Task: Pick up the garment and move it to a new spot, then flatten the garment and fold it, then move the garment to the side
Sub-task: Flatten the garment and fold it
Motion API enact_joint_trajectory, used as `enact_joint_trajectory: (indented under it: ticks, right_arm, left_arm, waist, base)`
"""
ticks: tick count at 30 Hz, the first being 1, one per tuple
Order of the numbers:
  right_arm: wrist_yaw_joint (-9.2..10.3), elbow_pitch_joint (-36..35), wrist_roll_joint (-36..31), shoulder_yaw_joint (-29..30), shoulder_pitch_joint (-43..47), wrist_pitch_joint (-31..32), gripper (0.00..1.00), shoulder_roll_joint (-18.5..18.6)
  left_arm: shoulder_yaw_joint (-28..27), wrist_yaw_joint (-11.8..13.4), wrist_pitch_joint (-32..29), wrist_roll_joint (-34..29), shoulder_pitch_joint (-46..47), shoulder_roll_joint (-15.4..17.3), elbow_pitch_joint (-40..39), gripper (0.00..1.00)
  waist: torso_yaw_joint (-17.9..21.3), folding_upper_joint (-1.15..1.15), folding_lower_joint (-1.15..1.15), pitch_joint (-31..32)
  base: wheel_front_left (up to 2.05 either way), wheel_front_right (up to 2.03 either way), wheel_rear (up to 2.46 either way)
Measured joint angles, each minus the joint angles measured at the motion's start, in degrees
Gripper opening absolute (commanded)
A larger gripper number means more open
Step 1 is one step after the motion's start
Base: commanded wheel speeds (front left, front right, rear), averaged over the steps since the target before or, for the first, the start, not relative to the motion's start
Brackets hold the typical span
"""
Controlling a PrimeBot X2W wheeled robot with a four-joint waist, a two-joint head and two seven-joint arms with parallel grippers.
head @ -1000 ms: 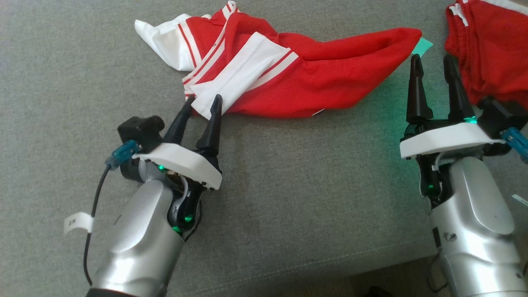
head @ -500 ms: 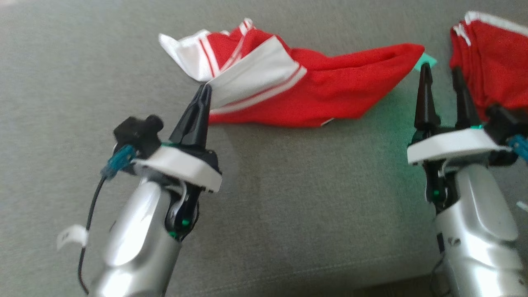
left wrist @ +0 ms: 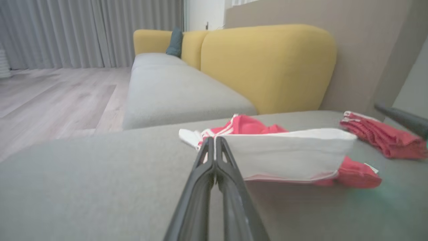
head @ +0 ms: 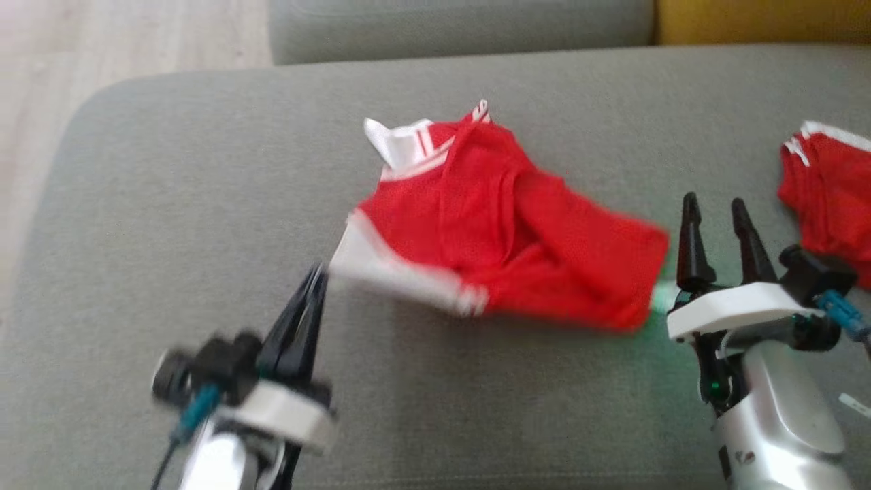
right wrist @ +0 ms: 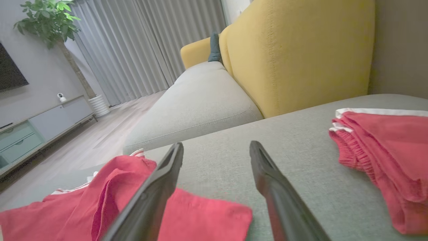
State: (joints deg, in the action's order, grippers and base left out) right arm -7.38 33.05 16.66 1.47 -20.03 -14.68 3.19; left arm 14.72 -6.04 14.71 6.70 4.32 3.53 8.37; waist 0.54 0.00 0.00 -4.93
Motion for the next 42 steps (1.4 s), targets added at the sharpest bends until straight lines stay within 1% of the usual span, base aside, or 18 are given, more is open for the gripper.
enact_joint_trajectory:
  ticks: [3,4,5,6,9,11,12,17,20,25,27,29,35,36,37,38,42]
  right_arm:
    - [0.00,0.69,-0.01,-1.07,0.46,0.00,1.00,0.00]
    - [0.00,0.94,-0.02,-1.52,0.63,0.00,1.00,0.00]
    - [0.00,0.94,-0.02,-1.52,0.63,0.00,1.00,0.00]
    - [0.00,1.27,-0.04,-2.16,0.68,0.00,1.00,0.00]
    - [0.00,2.69,-0.31,-4.95,0.48,0.00,1.00,-0.01]
    - [0.00,4.16,-0.69,-7.01,-0.24,0.00,1.00,0.01]
    - [0.00,5.36,-1.27,-9.71,-1.87,0.01,1.00,0.02]
    - [0.00,8.90,-4.19,-18.34,-9.00,0.02,1.00,0.75]
    - [0.00,12.34,-7.49,-23.91,-13.61,0.94,1.00,2.47]
    - [0.00,18.26,-10.71,-30.91,-19.42,3.85,1.00,5.15]
    - [0.00,20.29,-10.62,-33.77,-20.75,5.70,1.00,5.72]
    - [0.00,21.23,-10.13,-36.67,-21.34,6.15,1.00,6.30]
    - [0.00,23.79,-6.61,-42.33,-22.99,9.00,1.00,8.61]
    - [0.00,24.21,-5.69,-43.10,-23.19,9.65,0.84,8.75]
    - [0.00,24.32,-4.66,-43.78,-23.23,9.78,0.24,8.78]
    - [0.00,24.44,-3.80,-44.64,-23.29,10.22,0.00,8.77]
    - [0.00,24.81,-0.47,-45.73,-24.29,9.77,0.00,9.16]
  left_arm:
    - [-1.92,1.38,-0.01,-1.13,-4.22,0.14,4.58,0.00]
    - [-2.63,1.94,-0.02,-0.97,-5.13,0.07,6.66,0.19]
    - [-2.63,1.94,-0.02,-0.97,-5.13,0.07,6.66,0.56]
    - [-3.04,2.38,-0.03,-0.96,-5.76,0.08,8.86,1.00]
    - [-4.39,3.81,-0.07,0.04,-6.08,-0.18,11.92,1.00]
    - [-4.58,4.67,-0.05,0.75,-5.26,-0.37,12.26,1.00]
    - [-4.36,5.19,-0.05,1.07,-3.94,-0.55,12.14,1.00]
    - [-0.56,6.36,-0.05,4.13,-1.08,-0.78,10.99,1.00]
    - [1.67,6.89,-0.05,5.00,0.07,-0.81,10.50,1.00]
    - [4.16,7.65,-0.05,6.54,1.20,-0.82,9.75,1.00]
    - [4.83,8.08,-0.05,7.10,1.25,-0.81,9.53,1.00]
    - [5.24,8.06,-0.05,7.16,1.27,-0.82,9.36,1.00]
    - [5.73,8.14,-0.05,8.03,1.69,-0.81,8.67,1.00]
    - [5.80,8.14,-0.05,8.11,1.85,-0.81,8.64,1.00]
    - [5.89,8.14,-0.05,8.11,1.95,-0.82,8.55,1.00]
    - [5.97,8.14,-0.05,8.11,1.98,-0.82,8.55,1.00]
    - [6.32,8.04,-0.05,8.18,2.15,-0.81,8.55,1.00]
  waist:
    - [-1.37,0.00,0.00,0.86]
    - [-1.76,0.00,0.00,0.91]
    - [-1.76,0.00,0.00,0.91]
    - [-2.10,0.00,0.00,0.83]
    - [-2.85,0.00,0.00,0.03]
    - [-3.48,0.00,0.00,-0.64]
    - [-4.20,0.00,0.00,-1.42]
    - [-6.44,0.00,0.00,-3.34]
    - [-7.98,0.00,0.00,-4.36]
    - [-10.15,0.00,0.00,-5.81]
    - [-10.66,0.00,0.00,-6.23]
    - [-10.98,0.00,0.00,-6.52]
    - [-11.07,0.00,0.00,-6.63]
    - [-11.09,0.00,0.00,-6.63]
    - [-11.12,0.00,0.00,-6.67]
    - [-11.15,0.00,0.00,-6.70]
    - [-11.16,0.00,0.00,-6.87]
  base:
    - [0.00,0.00,0.00]
    - [0.00,0.00,0.00]
    - [0.00,0.00,0.00]
    - [0.00,0.00,0.00]
    - [0.00,0.00,0.00]
    - [0.00,0.00,0.00]
    - [0.00,0.00,0.00]
    - [0.00,0.00,0.00]
    - [0.00,0.00,0.00]
    - [0.00,0.00,0.00]
    - [0.00,0.00,0.00]
    - [0.00,0.00,0.00]
    - [0.00,0.00,0.00]
    - [0.00,0.00,0.00]
    - [0.00,0.00,0.00]
    - [0.00,0.00,0.00]
    - [0.00,0.00,0.00]
